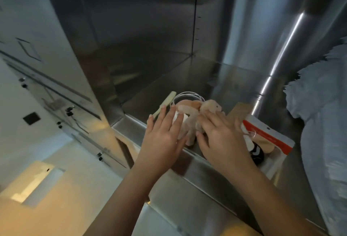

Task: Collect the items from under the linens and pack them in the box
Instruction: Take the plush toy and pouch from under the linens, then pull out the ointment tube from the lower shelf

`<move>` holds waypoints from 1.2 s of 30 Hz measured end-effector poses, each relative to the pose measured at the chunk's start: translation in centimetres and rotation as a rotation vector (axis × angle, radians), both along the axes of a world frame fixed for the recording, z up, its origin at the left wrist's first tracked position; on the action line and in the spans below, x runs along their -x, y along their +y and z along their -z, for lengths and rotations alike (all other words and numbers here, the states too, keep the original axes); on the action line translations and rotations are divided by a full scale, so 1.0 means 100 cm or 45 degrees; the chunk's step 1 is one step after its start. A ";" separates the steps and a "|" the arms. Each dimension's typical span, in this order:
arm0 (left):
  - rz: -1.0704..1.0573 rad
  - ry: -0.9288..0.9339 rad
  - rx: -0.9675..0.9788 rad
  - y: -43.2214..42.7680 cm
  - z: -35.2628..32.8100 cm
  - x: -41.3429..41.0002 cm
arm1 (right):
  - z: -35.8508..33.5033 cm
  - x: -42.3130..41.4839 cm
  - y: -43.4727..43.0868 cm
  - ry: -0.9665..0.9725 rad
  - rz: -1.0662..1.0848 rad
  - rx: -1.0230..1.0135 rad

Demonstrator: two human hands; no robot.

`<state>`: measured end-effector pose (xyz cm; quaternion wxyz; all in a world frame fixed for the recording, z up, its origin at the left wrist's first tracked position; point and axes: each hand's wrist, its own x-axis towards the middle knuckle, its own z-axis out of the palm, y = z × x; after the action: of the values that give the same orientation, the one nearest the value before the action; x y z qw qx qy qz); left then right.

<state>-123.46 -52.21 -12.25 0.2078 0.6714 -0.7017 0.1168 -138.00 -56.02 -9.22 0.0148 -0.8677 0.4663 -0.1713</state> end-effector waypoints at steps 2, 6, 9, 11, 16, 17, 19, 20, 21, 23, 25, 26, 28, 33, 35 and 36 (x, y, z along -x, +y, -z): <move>-0.073 0.005 -0.004 0.019 0.001 -0.010 | 0.001 -0.012 0.013 0.043 -0.061 -0.007; -0.231 0.042 -0.011 0.069 0.008 -0.035 | 0.005 -0.045 0.049 0.088 -0.174 -0.018; -0.329 0.082 -0.009 0.118 0.008 -0.055 | 0.007 -0.073 0.089 0.086 -0.288 -0.021; -0.389 0.112 0.022 0.156 0.008 -0.068 | 0.011 -0.090 0.118 0.129 -0.354 -0.011; -0.554 0.108 0.017 0.263 0.011 -0.096 | 0.021 -0.131 0.204 0.119 -0.525 -0.078; -0.602 0.090 0.016 0.284 0.013 -0.101 | 0.024 -0.141 0.223 0.129 -0.579 -0.091; -0.722 0.061 0.008 0.327 0.016 -0.111 | 0.028 -0.161 0.259 0.153 -0.688 -0.093; -0.786 0.054 0.002 0.348 0.017 -0.116 | 0.030 -0.172 0.276 0.154 -0.740 -0.092; -0.850 0.046 -0.002 0.370 0.018 -0.120 | 0.031 -0.182 0.293 0.155 -0.789 -0.091; -0.973 0.032 -0.001 0.409 0.019 -0.128 | 0.034 -0.200 0.323 0.169 -0.878 -0.084; -1.099 0.027 0.003 0.445 0.020 -0.134 | 0.038 -0.217 0.350 0.182 -0.972 -0.068; -1.163 0.036 0.006 0.461 0.021 -0.137 | 0.039 -0.225 0.362 0.187 -1.024 -0.065; -1.284 0.058 0.022 0.491 0.023 -0.141 | 0.040 -0.241 0.386 0.192 -1.123 -0.056; -1.547 0.057 0.046 0.552 0.032 -0.155 | 0.043 -0.289 0.442 0.187 -1.415 -0.034; -1.655 0.030 0.052 0.571 0.036 -0.166 | 0.043 -0.311 0.462 0.166 -1.528 -0.022; -1.714 0.015 0.056 0.580 0.038 -0.172 | 0.044 -0.323 0.472 0.155 -1.580 -0.021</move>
<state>-106.23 5.79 -16.05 0.1071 0.9587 -0.1263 0.2314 -105.65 -8.84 -13.59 0.0918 -0.9851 -0.1233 -0.0774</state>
